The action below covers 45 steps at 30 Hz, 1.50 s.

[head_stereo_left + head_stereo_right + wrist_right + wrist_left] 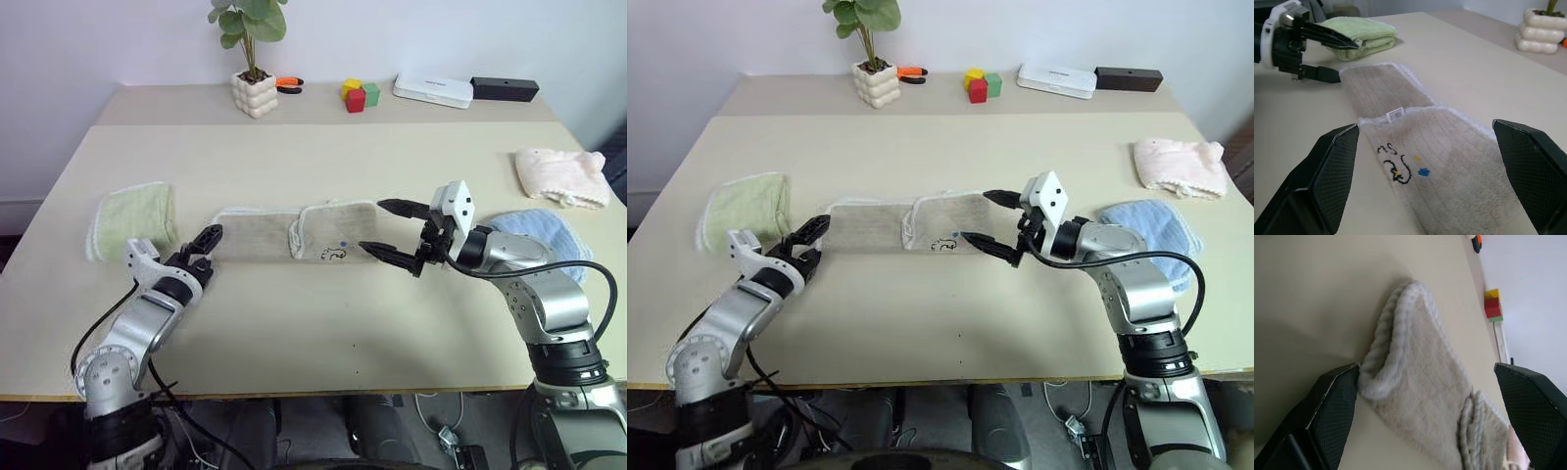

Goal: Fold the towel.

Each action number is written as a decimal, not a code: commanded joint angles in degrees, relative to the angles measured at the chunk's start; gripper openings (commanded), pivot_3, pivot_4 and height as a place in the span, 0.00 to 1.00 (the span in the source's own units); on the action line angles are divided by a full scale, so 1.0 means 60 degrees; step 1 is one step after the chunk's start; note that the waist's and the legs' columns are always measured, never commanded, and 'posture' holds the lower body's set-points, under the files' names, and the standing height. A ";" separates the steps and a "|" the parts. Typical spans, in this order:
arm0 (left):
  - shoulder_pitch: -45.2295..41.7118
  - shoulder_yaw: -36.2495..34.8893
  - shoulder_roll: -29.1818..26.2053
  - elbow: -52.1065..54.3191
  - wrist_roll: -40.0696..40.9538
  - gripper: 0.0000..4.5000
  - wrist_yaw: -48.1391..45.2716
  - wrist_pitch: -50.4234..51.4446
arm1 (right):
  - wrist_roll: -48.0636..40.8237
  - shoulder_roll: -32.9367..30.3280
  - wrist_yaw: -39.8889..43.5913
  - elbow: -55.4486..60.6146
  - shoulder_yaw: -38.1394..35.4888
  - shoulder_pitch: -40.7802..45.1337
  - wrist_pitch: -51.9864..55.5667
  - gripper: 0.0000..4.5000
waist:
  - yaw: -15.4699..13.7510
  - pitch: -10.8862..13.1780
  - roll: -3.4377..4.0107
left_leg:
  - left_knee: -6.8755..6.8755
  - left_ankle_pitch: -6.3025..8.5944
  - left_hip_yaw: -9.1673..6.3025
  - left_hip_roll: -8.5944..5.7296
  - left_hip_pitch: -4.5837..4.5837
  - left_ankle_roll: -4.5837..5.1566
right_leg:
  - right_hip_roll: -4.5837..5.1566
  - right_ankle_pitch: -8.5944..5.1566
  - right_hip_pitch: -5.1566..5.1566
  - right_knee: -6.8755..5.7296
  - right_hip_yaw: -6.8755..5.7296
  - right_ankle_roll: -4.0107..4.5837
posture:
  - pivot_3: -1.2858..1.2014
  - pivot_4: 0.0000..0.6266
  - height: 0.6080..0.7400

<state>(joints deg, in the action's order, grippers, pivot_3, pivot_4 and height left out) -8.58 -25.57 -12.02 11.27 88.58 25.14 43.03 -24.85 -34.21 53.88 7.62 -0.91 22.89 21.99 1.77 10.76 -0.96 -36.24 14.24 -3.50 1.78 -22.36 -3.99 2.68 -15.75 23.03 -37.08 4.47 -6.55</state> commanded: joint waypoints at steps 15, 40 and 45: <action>-0.1364 0.0614 -0.0113 -0.0359 0.0505 0.01 -0.0435 0.0384 | -0.0686 -0.1214 0.0765 0.0331 -0.1634 -0.0588 -0.0346 1.00 | -0.0217 0.0004 -0.0003 | 0.0001 -0.0004 -0.0006 -0.0008 -0.0012 -0.0007 | 0.0006 0.0013 -0.0013 0.0035 -0.0004 -0.0025 | 0.52 0.24 1.00; -0.4474 0.5710 0.0263 -0.1810 -0.6083 0.01 -0.7016 0.0357 | -0.1931 -0.2020 0.0316 0.1554 -0.2991 -0.1528 0.0940 1.00 | -0.0191 0.0015 -0.0011 | 0.0015 -0.0004 -0.0005 -0.0005 -0.0043 -0.0007 | -0.0001 0.0013 -0.0014 0.0117 -0.0008 -0.0026 | 0.52 0.24 1.00; -0.4916 0.5992 0.1030 -0.2707 -0.7139 0.01 -0.7770 -0.0056 | -0.2053 -0.1916 -0.0070 0.1830 -0.3261 -0.1839 0.0970 1.00 | -0.0161 0.0015 -0.0011 | 0.0014 -0.0003 0.0000 -0.0008 -0.0046 -0.0006 | 0.0002 0.0016 -0.0024 0.0139 -0.0003 -0.0032 | 0.52 0.24 1.00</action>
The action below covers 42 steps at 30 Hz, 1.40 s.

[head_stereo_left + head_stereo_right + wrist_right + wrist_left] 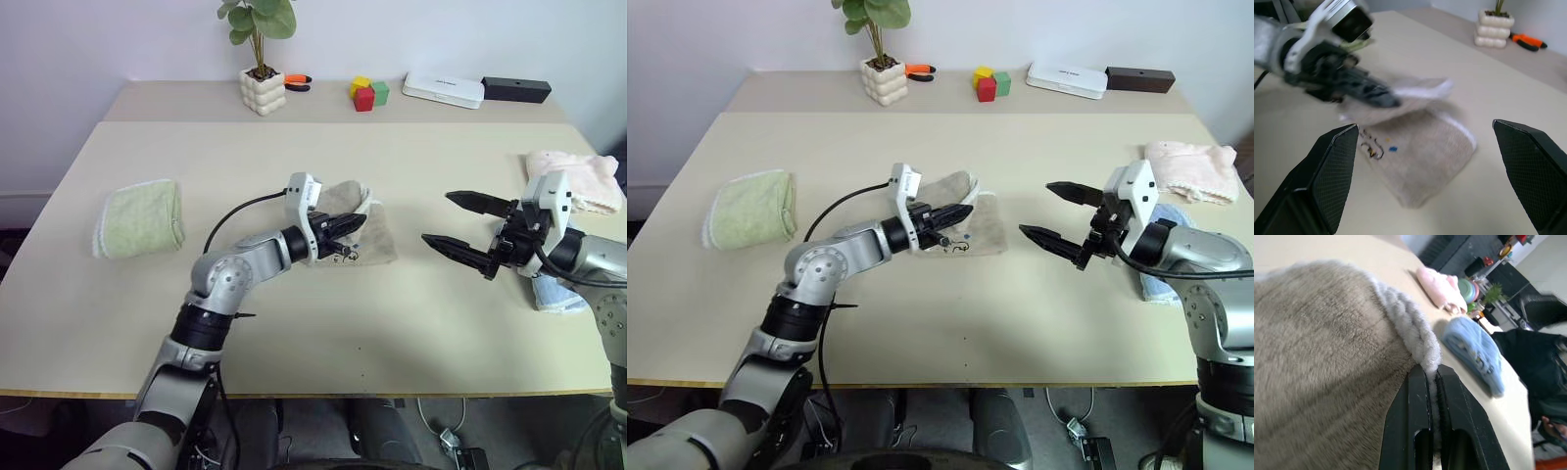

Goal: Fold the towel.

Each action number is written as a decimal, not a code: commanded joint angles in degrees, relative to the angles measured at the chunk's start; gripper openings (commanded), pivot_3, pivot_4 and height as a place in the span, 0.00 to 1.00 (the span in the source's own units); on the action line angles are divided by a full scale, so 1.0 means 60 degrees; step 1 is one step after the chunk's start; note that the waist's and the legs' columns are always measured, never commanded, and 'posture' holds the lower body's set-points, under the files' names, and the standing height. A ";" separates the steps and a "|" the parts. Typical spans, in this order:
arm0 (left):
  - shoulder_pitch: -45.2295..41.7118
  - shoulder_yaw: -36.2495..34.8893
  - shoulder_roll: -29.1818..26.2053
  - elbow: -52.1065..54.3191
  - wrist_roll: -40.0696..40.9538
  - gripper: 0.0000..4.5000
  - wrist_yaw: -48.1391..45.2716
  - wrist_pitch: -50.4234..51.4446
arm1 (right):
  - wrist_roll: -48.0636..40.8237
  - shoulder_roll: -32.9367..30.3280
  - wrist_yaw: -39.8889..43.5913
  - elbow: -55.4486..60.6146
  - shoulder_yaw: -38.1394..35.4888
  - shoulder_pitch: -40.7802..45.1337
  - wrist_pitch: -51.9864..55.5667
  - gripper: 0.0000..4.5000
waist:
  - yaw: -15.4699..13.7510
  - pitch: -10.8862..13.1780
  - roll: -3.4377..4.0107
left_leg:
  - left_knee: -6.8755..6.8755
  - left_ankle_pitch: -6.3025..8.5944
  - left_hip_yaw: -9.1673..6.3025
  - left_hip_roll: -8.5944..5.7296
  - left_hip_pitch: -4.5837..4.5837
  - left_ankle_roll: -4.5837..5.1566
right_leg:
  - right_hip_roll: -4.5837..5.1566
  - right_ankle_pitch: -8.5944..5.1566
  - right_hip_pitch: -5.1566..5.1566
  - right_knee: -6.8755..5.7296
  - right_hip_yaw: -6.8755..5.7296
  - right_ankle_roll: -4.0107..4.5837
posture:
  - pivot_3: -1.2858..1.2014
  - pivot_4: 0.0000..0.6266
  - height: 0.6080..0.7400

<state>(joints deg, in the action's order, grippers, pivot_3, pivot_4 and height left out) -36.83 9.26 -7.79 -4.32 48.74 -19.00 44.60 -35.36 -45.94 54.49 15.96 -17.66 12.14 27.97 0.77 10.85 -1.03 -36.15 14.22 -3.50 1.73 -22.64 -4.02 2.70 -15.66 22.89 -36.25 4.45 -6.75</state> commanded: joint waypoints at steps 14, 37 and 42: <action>-0.0591 0.0265 0.1612 -0.1969 -0.2369 0.64 -0.1613 -0.0525 | -0.0315 -0.0127 -0.0683 0.0768 -0.0588 -0.0370 -0.0026 1.00 | 0.0002 0.0001 -0.0001 | 0.0002 0.0001 -0.0003 0.0000 0.0001 0.0002 | -0.0002 0.0003 -0.0002 0.0004 -0.0001 -0.0007 | 0.52 0.24 1.00; -0.0445 -0.1322 0.0162 0.0408 -0.1722 0.99 -0.2807 0.0559 | 0.0564 0.1461 -0.2120 -0.0882 0.0338 0.1633 -0.0883 1.00 | 0.0035 0.0005 0.0022 | 0.0002 0.0000 -0.0004 0.0004 0.0009 0.0001 | -0.0002 0.0019 -0.0007 -0.0002 0.0000 -0.0032 | 0.52 0.24 1.00; -0.0937 -0.3444 0.0536 0.0297 -0.1425 0.72 -0.0678 0.0013 | 0.0015 0.3057 -0.4620 -0.0029 0.0349 0.1941 0.0382 0.88 | 0.0039 0.0007 0.0017 | 0.0000 0.0000 -0.0008 0.0005 0.0007 0.0000 | -0.0001 0.0021 -0.0004 -0.0008 -0.0002 -0.0032 | 0.52 0.24 1.00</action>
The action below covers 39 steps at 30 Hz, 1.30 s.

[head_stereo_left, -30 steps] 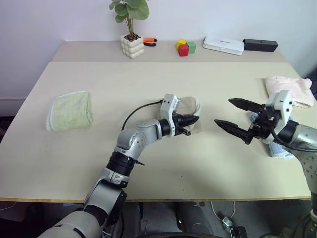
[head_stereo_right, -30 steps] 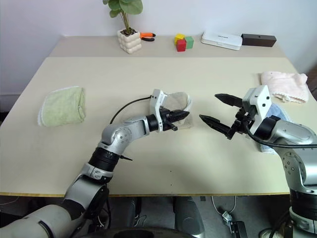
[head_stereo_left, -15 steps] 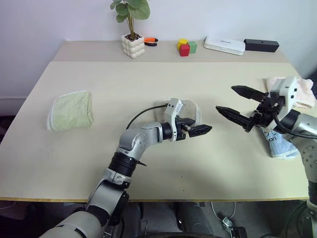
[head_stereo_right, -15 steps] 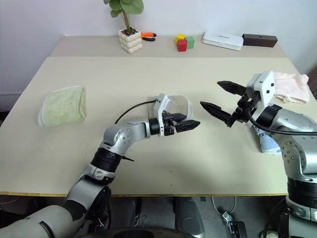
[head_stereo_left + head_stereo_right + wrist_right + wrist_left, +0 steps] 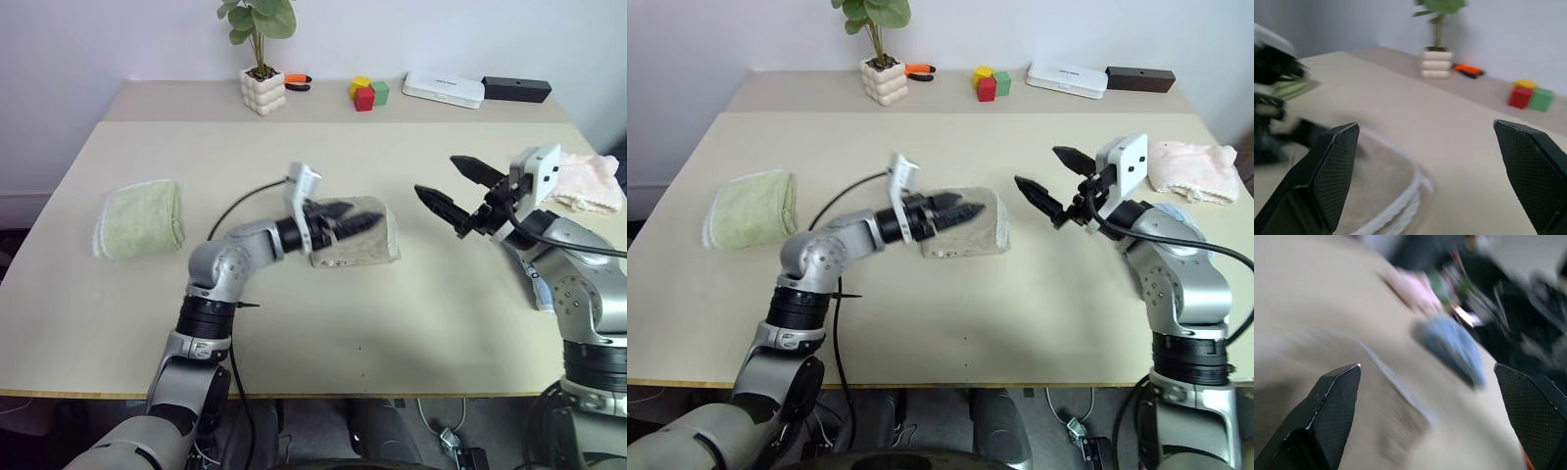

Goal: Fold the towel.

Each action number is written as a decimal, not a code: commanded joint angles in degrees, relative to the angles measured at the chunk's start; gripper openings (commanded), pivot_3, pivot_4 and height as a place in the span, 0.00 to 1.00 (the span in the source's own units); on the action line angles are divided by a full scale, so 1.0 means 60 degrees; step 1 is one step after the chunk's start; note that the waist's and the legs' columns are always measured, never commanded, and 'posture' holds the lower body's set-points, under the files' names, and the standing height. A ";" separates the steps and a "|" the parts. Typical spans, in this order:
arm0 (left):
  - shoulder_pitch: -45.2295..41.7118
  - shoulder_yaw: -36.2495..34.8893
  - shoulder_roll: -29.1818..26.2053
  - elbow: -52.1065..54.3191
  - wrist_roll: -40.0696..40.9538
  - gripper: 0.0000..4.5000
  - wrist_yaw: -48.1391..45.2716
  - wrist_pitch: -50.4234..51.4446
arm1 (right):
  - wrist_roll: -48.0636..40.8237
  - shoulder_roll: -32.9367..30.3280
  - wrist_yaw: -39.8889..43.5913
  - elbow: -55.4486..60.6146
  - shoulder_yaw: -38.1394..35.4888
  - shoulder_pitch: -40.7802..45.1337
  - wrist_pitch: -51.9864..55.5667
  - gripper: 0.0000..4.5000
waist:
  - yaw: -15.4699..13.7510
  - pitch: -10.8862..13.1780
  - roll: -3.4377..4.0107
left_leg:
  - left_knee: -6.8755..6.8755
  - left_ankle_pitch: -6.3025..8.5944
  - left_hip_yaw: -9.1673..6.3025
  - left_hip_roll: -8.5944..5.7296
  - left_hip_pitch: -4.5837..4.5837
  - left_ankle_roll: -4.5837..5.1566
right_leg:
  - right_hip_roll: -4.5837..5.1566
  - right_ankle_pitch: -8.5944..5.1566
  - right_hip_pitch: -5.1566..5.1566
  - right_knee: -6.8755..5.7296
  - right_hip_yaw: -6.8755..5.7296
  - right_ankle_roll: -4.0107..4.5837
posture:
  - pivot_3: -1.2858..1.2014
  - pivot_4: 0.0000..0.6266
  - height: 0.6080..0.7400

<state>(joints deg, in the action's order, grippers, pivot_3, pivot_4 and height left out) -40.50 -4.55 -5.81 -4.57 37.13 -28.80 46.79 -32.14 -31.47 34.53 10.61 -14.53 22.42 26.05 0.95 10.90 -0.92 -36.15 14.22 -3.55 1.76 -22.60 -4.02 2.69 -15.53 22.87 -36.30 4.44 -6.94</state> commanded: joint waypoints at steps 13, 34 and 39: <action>0.1031 -0.0589 0.1017 0.0968 -0.0448 0.00 0.2178 -0.1382 | 0.2823 0.3980 -0.5774 0.1813 0.2380 0.0133 0.0488 0.02 | -0.0028 -0.0004 0.0003 | -0.0001 -0.0005 -0.0001 -0.0003 -0.0019 -0.0010 | 0.0006 0.0003 0.0020 -0.0013 -0.0003 0.0000 | 0.52 0.24 1.00; 0.1080 0.0665 0.1325 -0.2118 -0.2921 0.00 0.2190 -0.3665 | 0.5445 0.4878 -0.6494 -0.3514 0.3054 -0.0528 -0.3395 0.02 | 0.0021 -0.0011 0.0008 | 0.0004 -0.0005 0.0001 -0.0002 -0.0022 -0.0010 | -0.0001 0.0005 0.0036 -0.0018 -0.0002 0.0003 | 0.52 0.24 1.00; 0.0968 0.0504 0.1138 -0.2208 -0.2918 0.00 0.2052 -0.3732 | 0.5242 0.4471 -0.6354 -0.3981 0.2463 -0.0638 -0.3822 0.02 | -0.0020 -0.0018 0.0008 | 0.0001 -0.0005 0.0001 -0.0002 0.0003 -0.0009 | 0.0002 0.0005 -0.0001 -0.0012 -0.0004 0.0002 | 0.52 0.24 1.00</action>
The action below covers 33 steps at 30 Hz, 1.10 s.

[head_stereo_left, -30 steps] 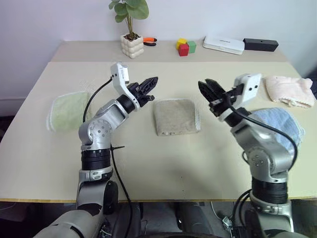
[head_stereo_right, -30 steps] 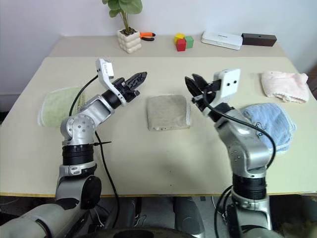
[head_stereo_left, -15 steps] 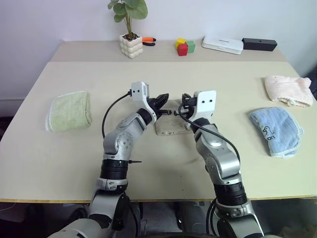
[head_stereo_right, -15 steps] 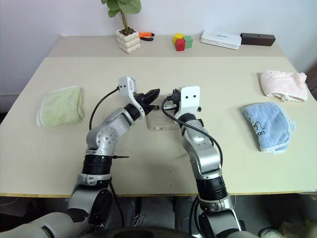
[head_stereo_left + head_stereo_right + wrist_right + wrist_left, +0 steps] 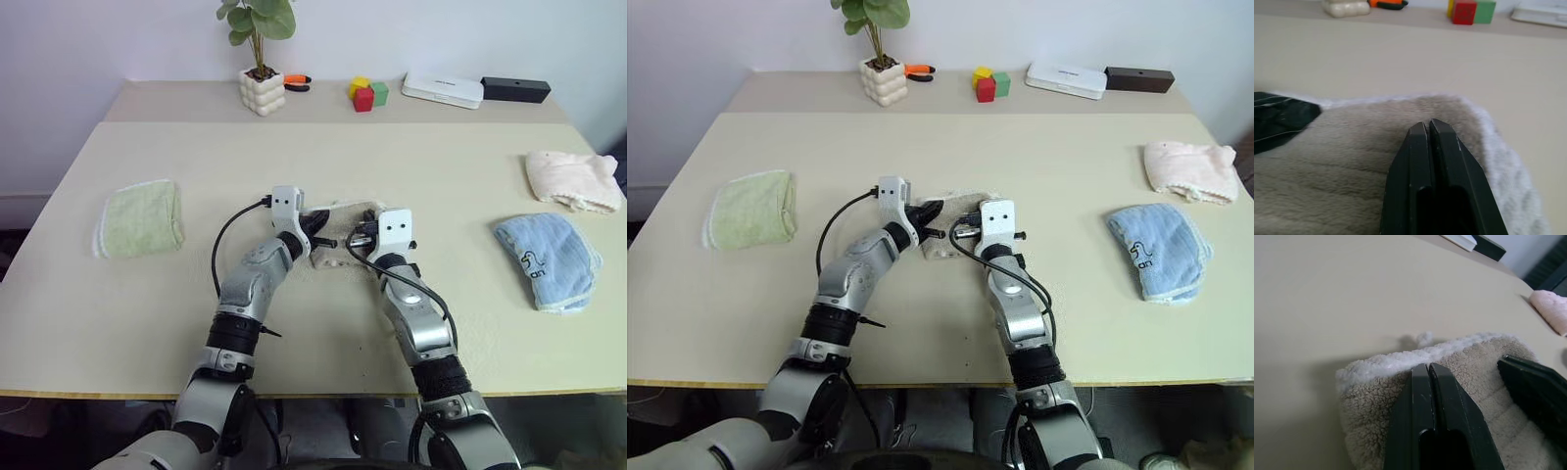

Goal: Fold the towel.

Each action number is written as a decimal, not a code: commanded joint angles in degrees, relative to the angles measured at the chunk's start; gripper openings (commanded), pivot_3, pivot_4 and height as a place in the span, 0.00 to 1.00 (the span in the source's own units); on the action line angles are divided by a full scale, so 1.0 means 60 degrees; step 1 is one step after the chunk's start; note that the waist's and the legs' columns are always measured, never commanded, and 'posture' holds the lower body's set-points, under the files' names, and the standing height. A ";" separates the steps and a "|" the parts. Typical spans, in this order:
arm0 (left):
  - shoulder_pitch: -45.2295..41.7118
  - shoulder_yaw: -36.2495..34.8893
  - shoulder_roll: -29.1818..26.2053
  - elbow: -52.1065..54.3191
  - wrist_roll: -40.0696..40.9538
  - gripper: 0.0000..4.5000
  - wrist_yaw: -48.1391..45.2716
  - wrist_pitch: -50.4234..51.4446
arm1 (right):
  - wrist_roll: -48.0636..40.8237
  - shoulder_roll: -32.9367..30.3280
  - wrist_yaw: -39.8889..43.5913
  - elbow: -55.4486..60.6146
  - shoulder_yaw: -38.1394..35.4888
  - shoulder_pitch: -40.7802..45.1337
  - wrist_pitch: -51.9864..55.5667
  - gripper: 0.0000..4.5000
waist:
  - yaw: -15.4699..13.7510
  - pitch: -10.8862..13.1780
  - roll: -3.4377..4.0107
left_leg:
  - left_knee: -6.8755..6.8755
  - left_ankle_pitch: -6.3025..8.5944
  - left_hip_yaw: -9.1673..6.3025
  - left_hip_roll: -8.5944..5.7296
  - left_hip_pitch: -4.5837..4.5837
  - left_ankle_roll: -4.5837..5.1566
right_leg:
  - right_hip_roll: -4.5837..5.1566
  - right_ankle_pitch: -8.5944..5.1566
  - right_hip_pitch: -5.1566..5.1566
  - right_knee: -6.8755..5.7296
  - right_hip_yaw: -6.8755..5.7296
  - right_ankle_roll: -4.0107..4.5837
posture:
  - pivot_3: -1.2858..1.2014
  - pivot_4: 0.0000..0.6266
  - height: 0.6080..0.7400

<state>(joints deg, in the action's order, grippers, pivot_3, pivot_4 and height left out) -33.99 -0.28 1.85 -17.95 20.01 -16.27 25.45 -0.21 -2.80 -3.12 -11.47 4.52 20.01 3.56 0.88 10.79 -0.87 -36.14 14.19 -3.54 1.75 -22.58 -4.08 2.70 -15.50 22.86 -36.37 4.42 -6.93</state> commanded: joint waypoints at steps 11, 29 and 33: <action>-0.0197 -0.0470 -0.0847 0.0397 0.0144 1.00 -0.1050 -0.0155 | -0.1210 -0.0604 0.1196 0.1157 -0.1298 0.0240 0.0665 0.94 | 0.0069 0.0001 0.0001 | 0.0003 0.0000 -0.0001 0.0001 0.0017 0.0001 | -0.0001 0.0000 -0.0015 0.0001 0.0000 -0.0001 | 0.52 0.24 1.00; 0.0372 -0.0670 -0.5213 0.1811 0.1003 1.00 -0.6871 -0.0861 | -0.4824 -0.2754 0.3593 0.3664 -0.1980 0.1052 0.6986 0.99 | 0.0266 0.0012 0.0017 | 0.0030 0.0002 -0.0001 0.0006 0.0007 0.0003 | -0.0004 -0.0002 0.0016 -0.0014 0.0000 0.0004 | 0.52 0.24 1.00; 0.0716 -0.0714 -0.5865 0.2038 0.1485 1.00 -0.7856 -0.0304 | -0.4203 -0.2832 0.3407 0.3215 -0.1423 0.1157 0.7225 0.99 | 0.0281 0.0015 0.0020 | 0.0025 0.0002 0.0003 0.0008 0.0005 0.0004 | -0.0004 -0.0002 0.0019 -0.0014 0.0002 0.0004 | 0.52 0.24 1.00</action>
<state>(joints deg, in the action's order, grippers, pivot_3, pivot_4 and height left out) -29.81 -3.97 -32.02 -8.27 27.06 -60.88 23.34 -27.31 -19.07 17.85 8.04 -5.12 25.99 47.14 2.57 10.88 -0.75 -36.00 14.20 -3.52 1.80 -22.55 -4.05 2.69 -15.52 22.98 -36.46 4.44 -6.90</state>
